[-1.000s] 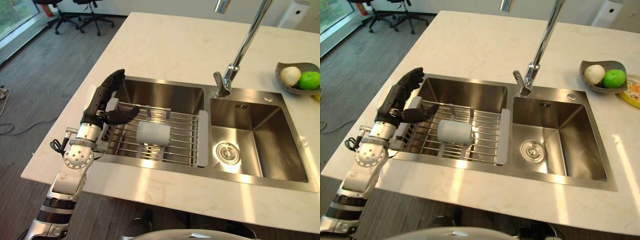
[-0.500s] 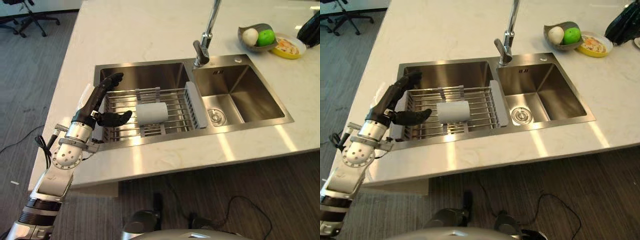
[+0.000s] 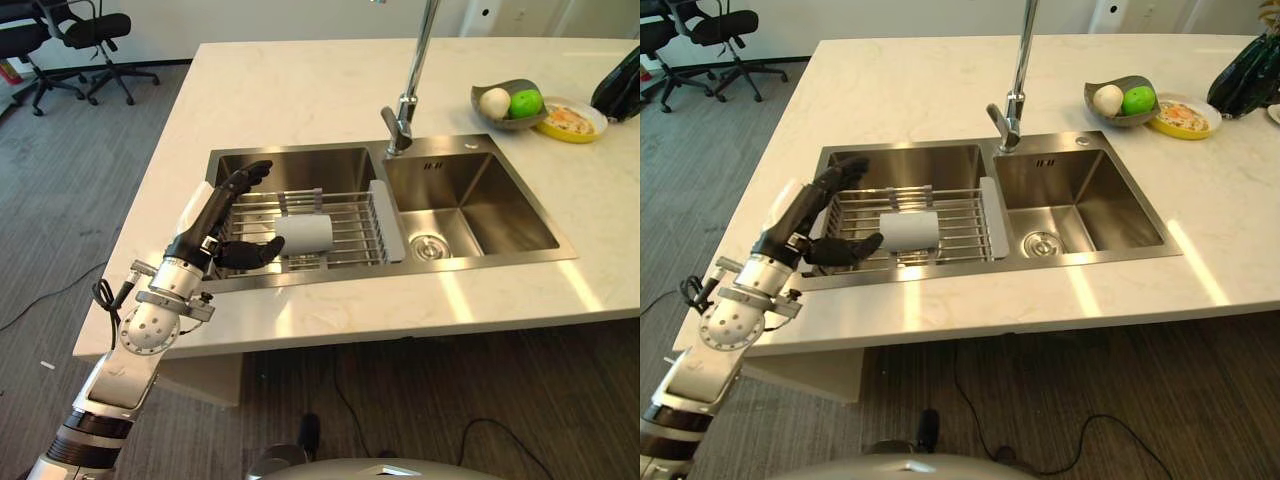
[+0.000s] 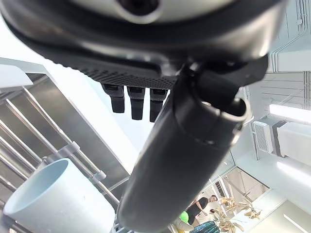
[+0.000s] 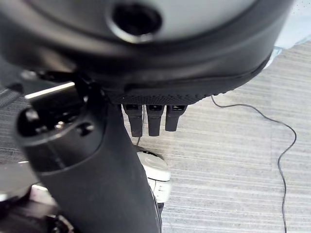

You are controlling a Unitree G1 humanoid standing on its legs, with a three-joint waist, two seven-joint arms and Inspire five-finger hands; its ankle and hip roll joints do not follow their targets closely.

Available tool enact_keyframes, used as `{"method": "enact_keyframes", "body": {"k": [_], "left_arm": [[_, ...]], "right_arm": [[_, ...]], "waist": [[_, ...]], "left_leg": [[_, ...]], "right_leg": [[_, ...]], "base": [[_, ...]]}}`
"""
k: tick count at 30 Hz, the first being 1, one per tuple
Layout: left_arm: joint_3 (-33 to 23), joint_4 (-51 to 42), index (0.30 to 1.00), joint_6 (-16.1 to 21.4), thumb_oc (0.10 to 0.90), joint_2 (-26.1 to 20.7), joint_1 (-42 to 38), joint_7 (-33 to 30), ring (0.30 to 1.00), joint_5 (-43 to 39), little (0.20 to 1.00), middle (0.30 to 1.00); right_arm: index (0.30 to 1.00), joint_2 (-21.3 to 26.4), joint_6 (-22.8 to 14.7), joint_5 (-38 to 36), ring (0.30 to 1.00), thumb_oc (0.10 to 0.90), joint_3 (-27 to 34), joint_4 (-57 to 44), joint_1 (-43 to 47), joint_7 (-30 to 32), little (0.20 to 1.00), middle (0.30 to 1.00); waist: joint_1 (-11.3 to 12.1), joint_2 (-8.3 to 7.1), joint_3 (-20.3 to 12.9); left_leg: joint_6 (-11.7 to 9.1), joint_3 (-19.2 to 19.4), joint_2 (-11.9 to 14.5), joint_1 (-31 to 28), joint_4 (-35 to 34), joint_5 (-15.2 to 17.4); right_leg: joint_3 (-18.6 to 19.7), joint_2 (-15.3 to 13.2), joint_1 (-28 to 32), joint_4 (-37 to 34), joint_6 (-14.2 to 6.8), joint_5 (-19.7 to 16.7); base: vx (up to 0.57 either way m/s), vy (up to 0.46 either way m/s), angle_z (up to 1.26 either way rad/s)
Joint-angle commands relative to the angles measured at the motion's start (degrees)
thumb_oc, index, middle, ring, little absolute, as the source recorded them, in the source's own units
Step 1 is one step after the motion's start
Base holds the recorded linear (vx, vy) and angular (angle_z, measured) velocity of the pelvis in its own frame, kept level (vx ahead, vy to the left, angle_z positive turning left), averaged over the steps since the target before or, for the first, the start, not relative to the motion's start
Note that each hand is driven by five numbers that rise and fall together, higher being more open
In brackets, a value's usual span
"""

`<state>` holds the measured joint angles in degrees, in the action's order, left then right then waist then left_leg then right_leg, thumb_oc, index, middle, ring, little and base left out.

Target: Place the dishes in the dishwasher.

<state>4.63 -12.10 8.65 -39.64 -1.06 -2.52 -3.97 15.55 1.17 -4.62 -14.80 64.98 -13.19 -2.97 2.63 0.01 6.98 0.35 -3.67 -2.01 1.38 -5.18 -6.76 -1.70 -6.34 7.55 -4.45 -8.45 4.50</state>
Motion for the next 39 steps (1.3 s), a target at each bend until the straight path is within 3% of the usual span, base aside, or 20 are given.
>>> {"method": "enact_keyframes", "body": {"k": [1,10,20,39], "left_arm": [[-1.54,-3.4,0.9,5.05,0.8,-0.67,-8.87,-2.37,0.9,-0.02,0.9,0.9],[3.3,-2.1,0.9,4.28,0.8,-2.98,-11.68,-0.56,0.9,3.38,0.9,0.9],[9.74,4.3,0.9,2.53,0.8,-10.69,-19.08,-0.8,0.9,19.78,0.9,0.9],[14.92,19.71,0.9,-1.51,0.8,-9.77,-26.21,-4.7,0.9,31.51,0.9,0.9]], "right_arm": [[0.9,-3.74,-3.08,-2.1,0.9,0.8,-0.98,-2.75,4.83,-0.36,0.9,0.9],[0.9,-4.09,-2.99,-3.03,0.9,0.8,-0.59,3.58,5.71,0.15,0.9,0.9],[0.9,-2.51,-3.0,-4.42,0.9,0.8,1.0,5.48,6.44,0.95,0.9,0.9],[0.9,-0.75,-2.85,-5.45,0.9,0.8,2.09,6.41,6.38,1.84,0.9,0.9]], "waist": [[-0.45,-1.19,-0.8],[-1.37,-0.21,-1.79],[-2.03,0.97,-2.34],[-3.18,1.38,-2.7]], "left_leg": [[-1.28,0.76,0.81,-3.58,0.18,7.75],[-1.75,0.75,1.53,-4.42,0.18,7.95],[-2.13,1.25,2.01,-5.0,0.18,8.03],[-2.17,2.75,2.42,-5.54,0.18,8.68]], "right_leg": [[-0.01,0.69,-2.7,0.72,-0.55,-4.23],[0.0,1.35,-1.88,-0.55,-0.35,-4.2],[0.3,1.6,-1.77,-0.55,-0.56,-4.02],[1.95,1.76,-2.31,-0.55,-0.79,-4.06]], "base": [[0.04,-0.044,0.01],[0.03,-0.031,0.0],[0.02,-0.015,-0.02],[0.0,0.002,-0.04]]}}
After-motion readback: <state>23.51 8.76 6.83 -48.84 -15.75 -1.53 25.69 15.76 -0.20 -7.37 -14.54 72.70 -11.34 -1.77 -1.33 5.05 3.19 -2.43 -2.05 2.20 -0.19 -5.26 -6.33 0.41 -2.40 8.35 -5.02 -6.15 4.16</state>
